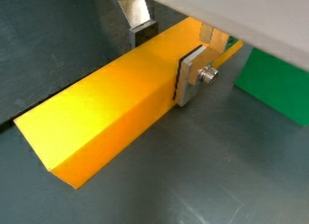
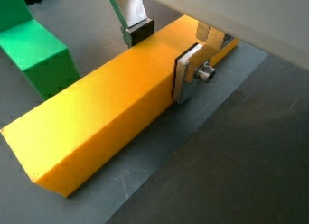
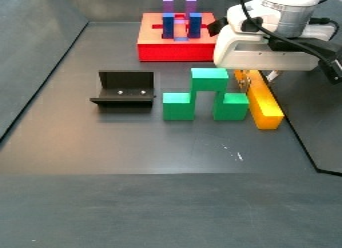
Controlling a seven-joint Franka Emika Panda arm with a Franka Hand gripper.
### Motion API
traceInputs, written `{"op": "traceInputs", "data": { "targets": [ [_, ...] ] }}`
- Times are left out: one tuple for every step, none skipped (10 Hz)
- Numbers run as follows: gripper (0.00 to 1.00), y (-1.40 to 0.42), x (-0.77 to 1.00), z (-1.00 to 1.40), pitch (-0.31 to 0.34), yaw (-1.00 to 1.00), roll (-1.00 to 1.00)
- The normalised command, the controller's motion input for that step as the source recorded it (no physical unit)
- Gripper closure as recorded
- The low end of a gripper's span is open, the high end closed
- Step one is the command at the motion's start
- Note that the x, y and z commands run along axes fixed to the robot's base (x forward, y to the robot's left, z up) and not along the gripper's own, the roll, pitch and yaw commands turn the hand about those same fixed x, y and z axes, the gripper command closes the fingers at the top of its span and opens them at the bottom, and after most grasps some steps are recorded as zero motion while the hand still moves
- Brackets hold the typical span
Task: Pick up the yellow object. Move up. Move to above the board. Insert the yellow object.
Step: Pick up the yellow object.
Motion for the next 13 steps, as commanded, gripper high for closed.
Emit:
{"op": "traceInputs", "data": {
  "targets": [
    [1.00, 0.00, 0.00, 0.00, 0.000, 0.00, 0.00],
    [1.00, 0.00, 0.00, 0.00, 0.000, 0.00, 0.00],
    [1.00, 0.00, 0.00, 0.00, 0.000, 0.00, 0.00],
    [1.00, 0.00, 0.00, 0.00, 0.000, 0.00, 0.00],
    [1.00, 0.00, 0.00, 0.00, 0.000, 0.00, 0.00],
    [1.00, 0.00, 0.00, 0.00, 0.000, 0.00, 0.00],
    [1.00, 0.00, 0.00, 0.00, 0.000, 0.00, 0.00],
    [1.00, 0.00, 0.00, 0.00, 0.000, 0.00, 0.00],
    [1.00, 0.00, 0.00, 0.00, 0.000, 0.00, 0.00],
    [1.00, 0.00, 0.00, 0.00, 0.000, 0.00, 0.00],
    [1.00, 0.00, 0.00, 0.00, 0.000, 0.00, 0.00],
    [1.00, 0.00, 0.00, 0.00, 0.000, 0.00, 0.00],
    [1.00, 0.00, 0.00, 0.00, 0.000, 0.00, 0.00]
  ]
}}
